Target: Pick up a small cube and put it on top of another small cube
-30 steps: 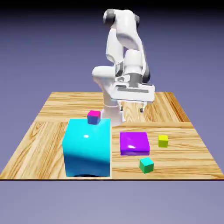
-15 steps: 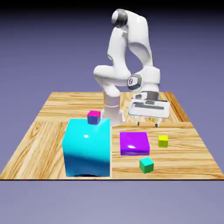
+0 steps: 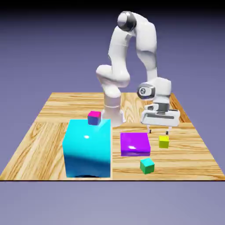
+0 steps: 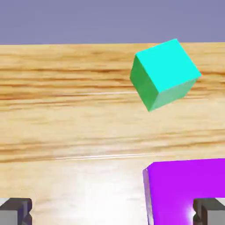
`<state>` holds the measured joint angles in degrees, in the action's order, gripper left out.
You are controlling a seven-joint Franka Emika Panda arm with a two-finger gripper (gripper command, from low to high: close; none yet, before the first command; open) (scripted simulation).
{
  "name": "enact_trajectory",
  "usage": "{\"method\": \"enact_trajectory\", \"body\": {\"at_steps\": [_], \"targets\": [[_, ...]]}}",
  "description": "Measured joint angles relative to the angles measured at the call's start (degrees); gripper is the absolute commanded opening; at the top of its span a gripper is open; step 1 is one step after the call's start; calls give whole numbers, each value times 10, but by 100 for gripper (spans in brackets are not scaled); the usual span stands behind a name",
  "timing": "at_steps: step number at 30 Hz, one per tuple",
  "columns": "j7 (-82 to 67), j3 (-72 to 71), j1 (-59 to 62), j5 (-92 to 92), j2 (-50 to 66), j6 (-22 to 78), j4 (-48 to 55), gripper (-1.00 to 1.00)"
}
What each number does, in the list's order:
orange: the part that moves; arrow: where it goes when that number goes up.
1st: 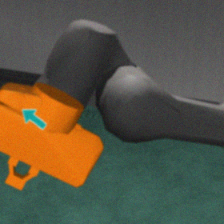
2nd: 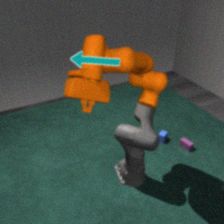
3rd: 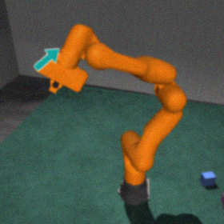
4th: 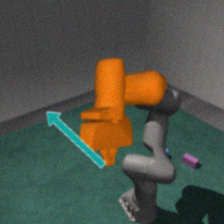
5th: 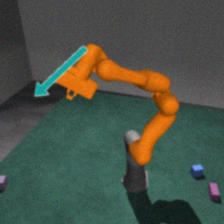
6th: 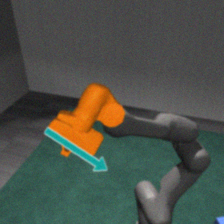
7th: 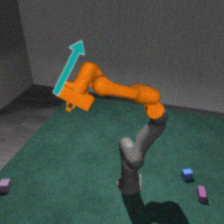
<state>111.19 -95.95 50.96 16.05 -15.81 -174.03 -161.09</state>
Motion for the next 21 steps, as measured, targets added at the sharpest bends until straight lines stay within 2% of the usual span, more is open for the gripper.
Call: {"method": "enact_trajectory", "body": {"at_steps": [8, 10, 21], "targets": [[119, -166, 89, 28, 29, 0, 0, 0], [122, -170, 91, 28, 30, 0, 0, 0], [102, -398, 317, -16, -73, -91, 33, 0]]}}
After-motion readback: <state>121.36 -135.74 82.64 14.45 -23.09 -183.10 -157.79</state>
